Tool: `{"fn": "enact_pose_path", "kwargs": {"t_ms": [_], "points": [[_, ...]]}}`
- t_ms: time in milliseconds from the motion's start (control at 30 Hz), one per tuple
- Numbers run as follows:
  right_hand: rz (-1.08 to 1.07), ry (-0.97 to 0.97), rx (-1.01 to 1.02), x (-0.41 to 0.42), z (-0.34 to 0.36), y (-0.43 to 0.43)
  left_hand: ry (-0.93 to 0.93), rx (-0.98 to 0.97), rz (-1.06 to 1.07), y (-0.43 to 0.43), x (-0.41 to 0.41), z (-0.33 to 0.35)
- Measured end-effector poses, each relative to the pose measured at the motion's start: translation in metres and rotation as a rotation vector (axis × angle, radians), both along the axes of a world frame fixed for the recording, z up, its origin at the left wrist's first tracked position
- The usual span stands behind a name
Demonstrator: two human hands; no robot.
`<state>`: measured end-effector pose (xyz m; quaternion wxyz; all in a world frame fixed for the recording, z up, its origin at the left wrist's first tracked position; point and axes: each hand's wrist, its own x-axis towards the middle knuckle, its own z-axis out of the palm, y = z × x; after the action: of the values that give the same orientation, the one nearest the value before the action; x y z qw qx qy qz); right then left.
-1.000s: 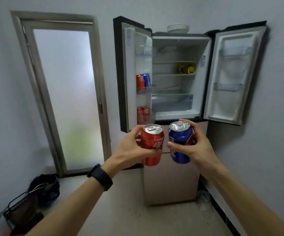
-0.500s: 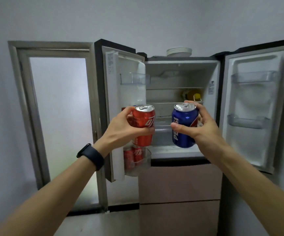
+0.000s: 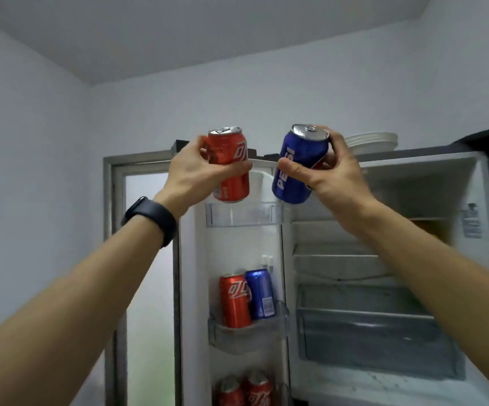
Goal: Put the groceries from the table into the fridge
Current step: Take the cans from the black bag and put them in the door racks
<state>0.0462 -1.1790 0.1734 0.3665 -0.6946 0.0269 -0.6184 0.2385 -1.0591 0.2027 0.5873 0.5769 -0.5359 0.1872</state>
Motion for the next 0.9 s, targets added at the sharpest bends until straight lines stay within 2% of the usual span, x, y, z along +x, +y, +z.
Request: {"fn": "enact_pose_path", "kwargs": {"t_ms": [133,300,467,633,800,900], "points": [[0.066,-0.016,-0.013,0.04,0.028,-0.051,-0.016,0.042,0.227,-0.042,0.005,0.024],[0.103,0.001,0.061,0.083,0.027,-0.093,-0.07,0.178,0.445,-0.075,0.009,0.022],[0.024,0.168,0.018,0.11,0.019,-0.119,-0.063,0.329,0.643,-0.087,0.02,0.016],[-0.034,0.33,-0.099,0.127,0.008,-0.129,-0.073,0.464,0.74,-0.09,0.018,0.014],[-0.026,0.485,-0.177,0.121,0.023,-0.132,-0.028,0.527,0.727,-0.088,0.014,0.022],[-0.027,0.568,-0.191,0.119,0.026,-0.14,-0.01,0.561,0.648,-0.087,0.012,0.024]]}}
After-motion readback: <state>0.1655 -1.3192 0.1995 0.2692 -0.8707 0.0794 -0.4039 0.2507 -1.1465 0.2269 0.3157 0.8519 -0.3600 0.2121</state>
